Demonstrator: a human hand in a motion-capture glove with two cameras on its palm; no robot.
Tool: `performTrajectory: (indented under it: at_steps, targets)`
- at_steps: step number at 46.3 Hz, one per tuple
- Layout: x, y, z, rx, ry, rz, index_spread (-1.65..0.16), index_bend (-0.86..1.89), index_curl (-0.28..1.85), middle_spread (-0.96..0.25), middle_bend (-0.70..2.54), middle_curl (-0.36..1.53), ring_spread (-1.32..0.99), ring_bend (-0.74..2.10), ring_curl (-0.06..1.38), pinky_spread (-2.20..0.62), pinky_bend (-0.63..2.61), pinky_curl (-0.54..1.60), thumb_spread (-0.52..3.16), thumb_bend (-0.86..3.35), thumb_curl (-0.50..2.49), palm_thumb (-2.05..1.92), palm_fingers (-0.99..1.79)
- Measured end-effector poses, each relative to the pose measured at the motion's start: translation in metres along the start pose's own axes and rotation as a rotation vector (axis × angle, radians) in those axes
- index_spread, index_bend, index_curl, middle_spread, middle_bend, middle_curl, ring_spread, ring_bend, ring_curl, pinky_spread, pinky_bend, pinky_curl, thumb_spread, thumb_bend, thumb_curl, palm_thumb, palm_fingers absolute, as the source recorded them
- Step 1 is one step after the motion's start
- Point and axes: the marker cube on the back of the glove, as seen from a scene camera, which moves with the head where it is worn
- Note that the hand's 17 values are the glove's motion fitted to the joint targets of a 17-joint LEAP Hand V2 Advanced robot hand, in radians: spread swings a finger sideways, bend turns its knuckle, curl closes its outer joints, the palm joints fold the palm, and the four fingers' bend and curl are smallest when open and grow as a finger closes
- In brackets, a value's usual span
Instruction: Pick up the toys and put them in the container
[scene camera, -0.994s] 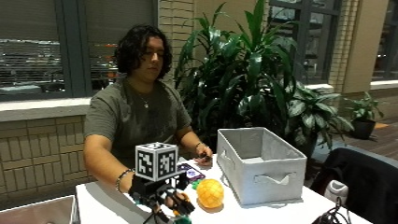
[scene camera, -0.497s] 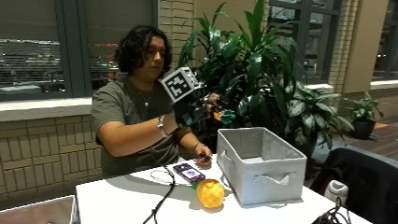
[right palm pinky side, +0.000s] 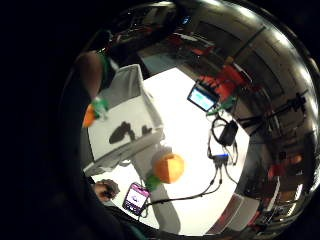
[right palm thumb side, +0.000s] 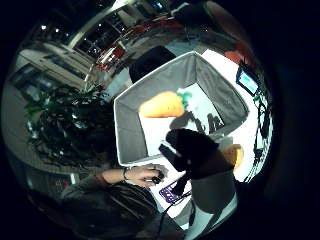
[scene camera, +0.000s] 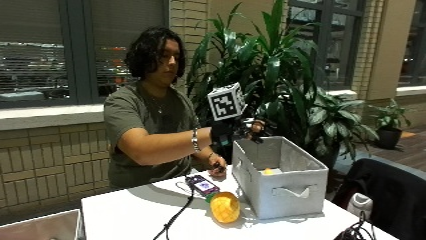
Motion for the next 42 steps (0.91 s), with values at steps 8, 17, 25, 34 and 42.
performTrajectory:
  at_steps: [8, 17, 25, 34, 42]
  targets:
    - [0.053, 0.041, 0.026, 0.011, -0.060, 0.101, -0.42, 0.22, 0.36, -0.16, 0.19, 0.28, -0.32, 0.50, 0.35, -0.20, 0.99, 0.40, 1.17, -0.04, 0.26, 0.05, 0.04]
    - [0.099, 0.089, 0.087, -0.082, -0.134, 0.235, -0.40, 0.15, 0.33, -0.20, 0.31, 0.34, -0.33, 0.57, 0.36, -0.15, 0.91, 0.36, 1.10, -0.03, 0.28, 0.00, 0.18]
    - [0.103, 0.112, 0.147, -0.300, -0.092, 0.217, -0.43, 0.36, 0.41, -0.20, 0.29, 0.36, -0.27, 0.36, 0.33, -0.07, 0.85, 0.35, 1.08, -0.02, 0.30, 0.01, 0.06]
    - [0.107, 0.113, 0.167, -0.098, -0.088, 0.205, -0.44, 0.30, 0.40, -0.21, 0.23, 0.35, -0.28, 0.52, 0.34, -0.13, 0.97, 0.35, 1.18, 0.08, 0.34, 0.20, 0.43]
    - [0.116, 0.105, 0.115, 0.074, -0.061, 0.258, -0.43, 0.19, 0.36, -0.32, 0.40, 0.44, -0.40, 0.87, 0.45, -0.33, 1.02, 0.36, 1.09, 0.25, 0.49, 0.57, 1.00]
